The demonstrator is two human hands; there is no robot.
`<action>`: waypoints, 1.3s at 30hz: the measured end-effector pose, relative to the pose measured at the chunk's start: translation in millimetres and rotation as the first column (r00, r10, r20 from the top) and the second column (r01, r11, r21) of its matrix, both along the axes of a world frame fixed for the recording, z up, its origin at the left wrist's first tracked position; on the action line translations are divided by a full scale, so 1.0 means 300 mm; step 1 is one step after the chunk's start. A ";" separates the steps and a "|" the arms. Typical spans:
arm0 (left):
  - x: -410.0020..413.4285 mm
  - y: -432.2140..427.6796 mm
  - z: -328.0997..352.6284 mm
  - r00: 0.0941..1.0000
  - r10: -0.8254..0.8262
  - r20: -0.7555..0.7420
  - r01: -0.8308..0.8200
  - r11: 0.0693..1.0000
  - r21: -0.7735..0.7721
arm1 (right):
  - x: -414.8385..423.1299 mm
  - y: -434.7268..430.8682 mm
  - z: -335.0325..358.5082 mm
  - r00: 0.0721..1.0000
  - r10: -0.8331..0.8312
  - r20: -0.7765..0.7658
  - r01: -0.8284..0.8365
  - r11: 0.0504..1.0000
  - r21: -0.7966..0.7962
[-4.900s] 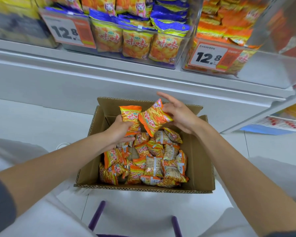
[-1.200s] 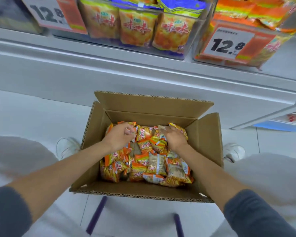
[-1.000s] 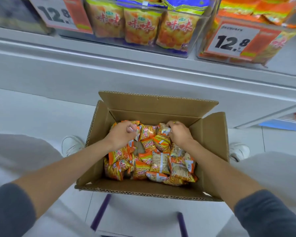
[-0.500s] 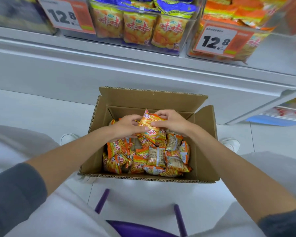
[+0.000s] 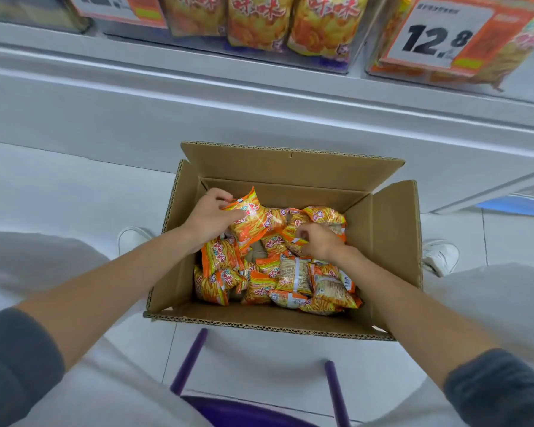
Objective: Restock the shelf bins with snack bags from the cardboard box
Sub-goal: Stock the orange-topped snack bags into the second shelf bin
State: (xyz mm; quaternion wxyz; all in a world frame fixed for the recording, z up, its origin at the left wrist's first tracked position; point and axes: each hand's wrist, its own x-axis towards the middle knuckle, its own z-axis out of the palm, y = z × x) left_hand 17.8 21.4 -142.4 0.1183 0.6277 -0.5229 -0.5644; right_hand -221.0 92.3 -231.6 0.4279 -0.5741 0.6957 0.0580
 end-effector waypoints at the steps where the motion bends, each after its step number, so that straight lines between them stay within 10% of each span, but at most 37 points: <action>1: 0.002 -0.001 -0.006 1.000 0.011 0.009 -0.011 1.000 -0.020 | -0.003 0.007 -0.003 0.999 -0.044 0.015 0.044 0.998 -0.036; 11: -0.048 -0.007 0.068 0.986 0.007 -0.169 -0.012 1.000 -0.025 | -0.036 -0.078 0.409 0.659 -0.392 0.642 0.511 0.860 0.000; 20: -0.222 0.072 0.318 0.917 -0.228 -0.326 0.249 0.968 0.026 | -0.049 -0.007 0.676 0.680 -0.333 0.653 0.572 0.798 -0.188; 39: -0.858 -0.070 0.939 0.783 -0.511 -0.354 0.314 0.817 -0.484 | -0.611 0.011 1.255 0.647 -0.187 0.739 0.590 0.737 -0.330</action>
